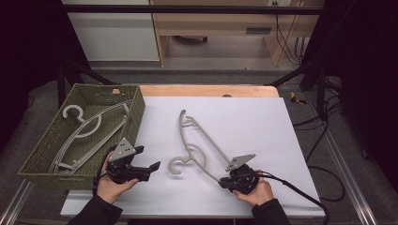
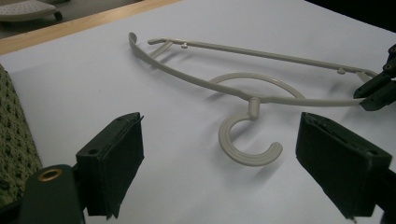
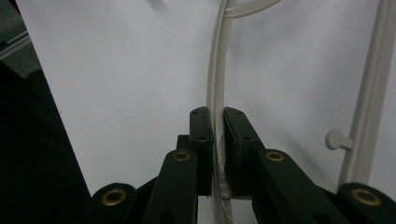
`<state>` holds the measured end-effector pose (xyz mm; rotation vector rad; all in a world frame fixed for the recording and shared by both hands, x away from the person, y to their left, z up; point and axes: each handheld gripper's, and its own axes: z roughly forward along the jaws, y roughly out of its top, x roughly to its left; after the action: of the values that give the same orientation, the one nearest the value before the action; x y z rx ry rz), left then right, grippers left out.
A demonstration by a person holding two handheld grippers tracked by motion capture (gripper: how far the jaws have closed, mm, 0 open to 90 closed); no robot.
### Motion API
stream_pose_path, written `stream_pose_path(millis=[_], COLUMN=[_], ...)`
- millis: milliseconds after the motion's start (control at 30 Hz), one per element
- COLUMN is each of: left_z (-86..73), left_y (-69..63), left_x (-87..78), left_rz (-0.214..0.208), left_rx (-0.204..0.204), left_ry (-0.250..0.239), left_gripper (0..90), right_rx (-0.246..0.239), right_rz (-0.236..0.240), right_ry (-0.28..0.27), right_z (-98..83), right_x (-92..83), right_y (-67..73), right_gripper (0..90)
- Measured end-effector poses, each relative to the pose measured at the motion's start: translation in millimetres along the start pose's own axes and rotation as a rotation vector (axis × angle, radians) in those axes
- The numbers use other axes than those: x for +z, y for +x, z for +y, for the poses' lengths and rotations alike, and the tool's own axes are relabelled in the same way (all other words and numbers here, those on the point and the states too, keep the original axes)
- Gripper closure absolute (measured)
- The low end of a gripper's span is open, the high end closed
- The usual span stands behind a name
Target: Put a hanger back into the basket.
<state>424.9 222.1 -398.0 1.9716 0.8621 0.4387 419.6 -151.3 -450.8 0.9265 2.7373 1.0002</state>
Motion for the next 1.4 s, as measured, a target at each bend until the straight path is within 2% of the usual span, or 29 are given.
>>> stream_pose_path(millis=[200,300,433,500,733,800,833,900,933,1000,1067,1200,1233,1333,1367,1400], left_z=[-0.6,-1.3,-1.9,-2.0,-2.5,-2.7,-2.7,-2.7,-2.8,-3.0,-2.9,-3.0,-3.1,-3.0,-3.1,-3.1], left_y=[0.0,-0.9,-1.3,-1.4,-2.1,-2.5,-2.6,-2.6,-2.6,-2.8,-3.0,-2.9,-2.7,-2.4,-2.6,-2.7], left_x=[0.6,2.3,3.8,4.0,5.9,6.4,6.5,6.6,6.7,7.0,7.2,7.2,7.2,7.1,7.3,7.5], left_rz=[0.001,-0.001,-0.002,-0.002,-0.001,-0.002,-0.001,-0.001,0.0,-0.001,-0.002,0.0,0.001,0.002,0.002,0.001], left_rx=[-0.002,0.001,0.008,0.008,0.012,0.012,0.012,0.012,0.011,0.01,0.011,0.01,0.009,0.007,0.006,0.005], left_ry=[0.002,0.008,0.018,0.018,0.024,0.026,0.026,0.025,0.026,0.026,0.029,0.028,0.027,0.027,0.027,0.027], left_gripper=[14.7,14.7,14.7,14.7,14.7,14.7,14.6,14.6,14.7,14.7,14.7,14.7,14.7,14.7,14.8,14.7], right_rx=[-0.024,-0.017,-0.015,-0.014,-0.001,0.021,0.011,0.029,0.022,0.032,0.04,0.066,0.084,0.131,0.145,0.178], right_rz=[-0.001,-0.008,-0.014,-0.025,-0.063,-0.073,-0.076,-0.086,-0.086,-0.094,-0.096,-0.096,-0.09,-0.121,-0.118,-0.125], right_ry=[0.035,0.059,0.067,0.067,0.031,0.045,0.048,0.071,0.071,0.082,0.081,0.091,0.086,0.061,0.047,0.019], right_z=[-17.9,-22.5,-21.8,-20.5,-9.3,-5.2,-4.8,-4.0,-4.0,-3.3,-2.9,-1.5,-0.8,3.2,4.4,7.1], right_x=[-6.1,-2.9,-2.4,-2.9,2.5,5.9,7.7,11.0,11.2,10.7,11.3,11.5,12.3,17.3,19.1,23.0], right_y=[-13.5,-15.9,-16.3,-16.1,-10.8,-8.1,-8.3,-7.1,-7.4,-7.7,-6.7,-5.2,-4.1,1.1,2.3,5.7], right_gripper=[82.1,81.8,80.7,76.9,69.6,69.4,69.5,70.3,71.3,73.9,80.6,81.8,82.0,82.0,82.0,81.9])
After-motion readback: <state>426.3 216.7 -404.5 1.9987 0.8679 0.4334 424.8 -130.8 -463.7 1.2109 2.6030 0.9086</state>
